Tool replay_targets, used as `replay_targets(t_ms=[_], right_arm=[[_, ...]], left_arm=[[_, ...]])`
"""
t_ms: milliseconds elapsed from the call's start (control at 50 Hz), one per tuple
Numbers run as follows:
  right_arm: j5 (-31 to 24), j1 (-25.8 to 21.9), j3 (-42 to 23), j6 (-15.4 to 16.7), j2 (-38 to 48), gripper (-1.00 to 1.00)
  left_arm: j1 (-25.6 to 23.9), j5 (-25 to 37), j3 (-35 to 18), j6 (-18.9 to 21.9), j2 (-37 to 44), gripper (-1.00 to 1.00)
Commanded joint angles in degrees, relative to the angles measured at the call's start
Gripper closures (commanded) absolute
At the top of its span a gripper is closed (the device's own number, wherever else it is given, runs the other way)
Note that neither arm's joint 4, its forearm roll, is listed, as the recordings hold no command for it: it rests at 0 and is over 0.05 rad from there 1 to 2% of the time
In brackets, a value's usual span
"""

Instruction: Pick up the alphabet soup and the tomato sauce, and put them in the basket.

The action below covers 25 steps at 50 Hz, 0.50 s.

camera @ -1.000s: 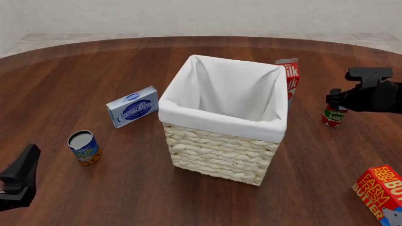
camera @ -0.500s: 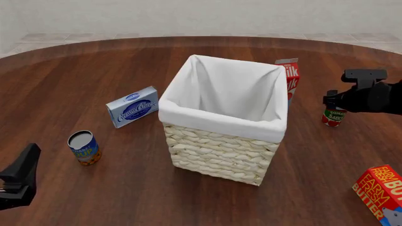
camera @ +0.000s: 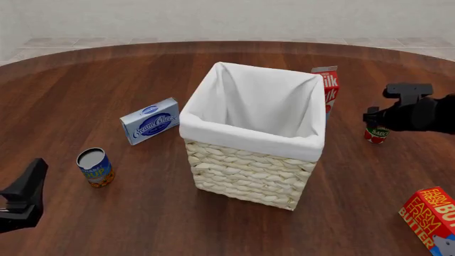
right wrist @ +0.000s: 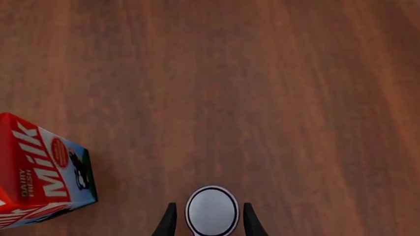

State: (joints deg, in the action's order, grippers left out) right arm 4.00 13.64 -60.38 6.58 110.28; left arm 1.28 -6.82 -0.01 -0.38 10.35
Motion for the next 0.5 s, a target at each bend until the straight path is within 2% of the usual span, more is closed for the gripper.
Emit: replay_targets(t_ms=[20,500], right_arm=[[0.36,-0.09,0.2,0.01,0.87,-1.0],[0.84,0.88,0.18,0.39,2.72,-1.0]], left_arm=[[0.01,-0.92,0.0,0.03,0.91,-1.0],[0.01,-0.94,0.0,0.02,0.93,-1.0]])
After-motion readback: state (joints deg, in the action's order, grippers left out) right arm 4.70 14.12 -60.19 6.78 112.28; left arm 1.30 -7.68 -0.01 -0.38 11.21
